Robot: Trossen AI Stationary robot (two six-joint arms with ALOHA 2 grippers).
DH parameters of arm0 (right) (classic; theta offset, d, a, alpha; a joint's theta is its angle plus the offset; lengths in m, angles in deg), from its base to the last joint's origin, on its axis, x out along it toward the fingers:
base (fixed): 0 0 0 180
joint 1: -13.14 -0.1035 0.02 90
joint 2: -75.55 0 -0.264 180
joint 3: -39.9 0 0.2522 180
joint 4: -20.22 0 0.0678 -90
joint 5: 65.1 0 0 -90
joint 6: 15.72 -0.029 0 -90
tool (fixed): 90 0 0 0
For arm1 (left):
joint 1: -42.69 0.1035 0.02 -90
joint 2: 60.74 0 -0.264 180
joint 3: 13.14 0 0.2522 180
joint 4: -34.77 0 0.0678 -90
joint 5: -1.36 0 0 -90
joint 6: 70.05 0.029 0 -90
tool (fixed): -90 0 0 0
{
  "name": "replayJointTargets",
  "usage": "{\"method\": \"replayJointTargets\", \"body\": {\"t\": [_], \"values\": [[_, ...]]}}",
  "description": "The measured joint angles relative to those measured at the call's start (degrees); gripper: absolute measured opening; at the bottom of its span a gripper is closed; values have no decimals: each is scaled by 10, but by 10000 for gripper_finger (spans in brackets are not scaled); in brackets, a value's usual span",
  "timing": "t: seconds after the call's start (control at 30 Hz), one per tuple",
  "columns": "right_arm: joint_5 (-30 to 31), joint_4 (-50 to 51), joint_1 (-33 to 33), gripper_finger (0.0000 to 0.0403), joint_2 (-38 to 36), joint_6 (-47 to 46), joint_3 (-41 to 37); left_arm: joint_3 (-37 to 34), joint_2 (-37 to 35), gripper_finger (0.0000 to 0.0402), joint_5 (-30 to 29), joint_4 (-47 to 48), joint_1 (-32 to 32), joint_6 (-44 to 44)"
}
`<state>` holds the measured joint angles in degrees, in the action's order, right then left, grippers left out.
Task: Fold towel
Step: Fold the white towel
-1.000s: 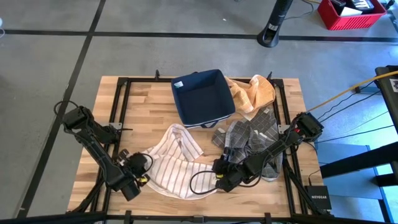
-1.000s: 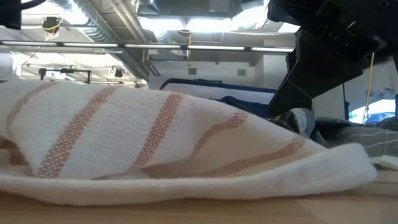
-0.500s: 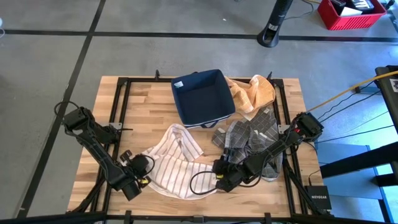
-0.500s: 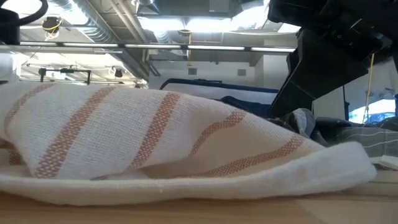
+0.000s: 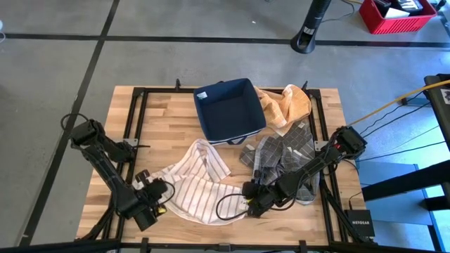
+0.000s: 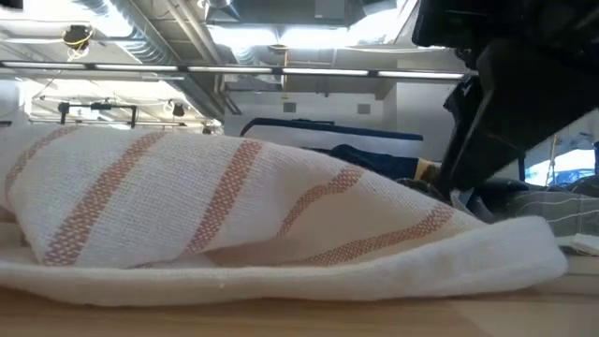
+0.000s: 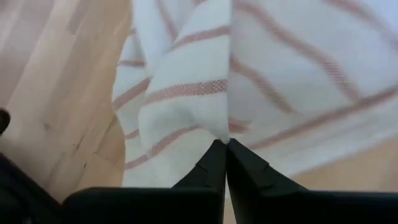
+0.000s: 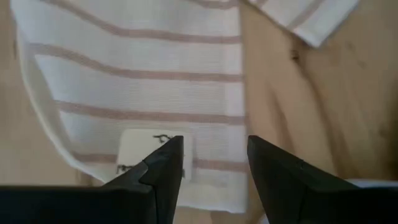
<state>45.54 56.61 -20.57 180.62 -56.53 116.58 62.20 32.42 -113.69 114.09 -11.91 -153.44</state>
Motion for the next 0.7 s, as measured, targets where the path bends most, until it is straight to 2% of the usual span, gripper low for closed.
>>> {"method": "replayJointTargets", "body": {"t": [0.2, 0.33, 0.53, 0.7], "values": [[-4, 2, 13, 182, 41, -12, -7, 20, 0, 1, 11, 1, -2, 43], [-7, 10, 24, 182, 44, -14, -7, 20, 0, 1, 49, 8, -2, 60], [-29, 23, 26, 180, 40, -10, -6, 17, 0, 1, 55, 46, -2, 74], [-18, 40, 19, 140, 42, 26, -6, 16, 0, 1, 46, 12, 2, 142]]}}
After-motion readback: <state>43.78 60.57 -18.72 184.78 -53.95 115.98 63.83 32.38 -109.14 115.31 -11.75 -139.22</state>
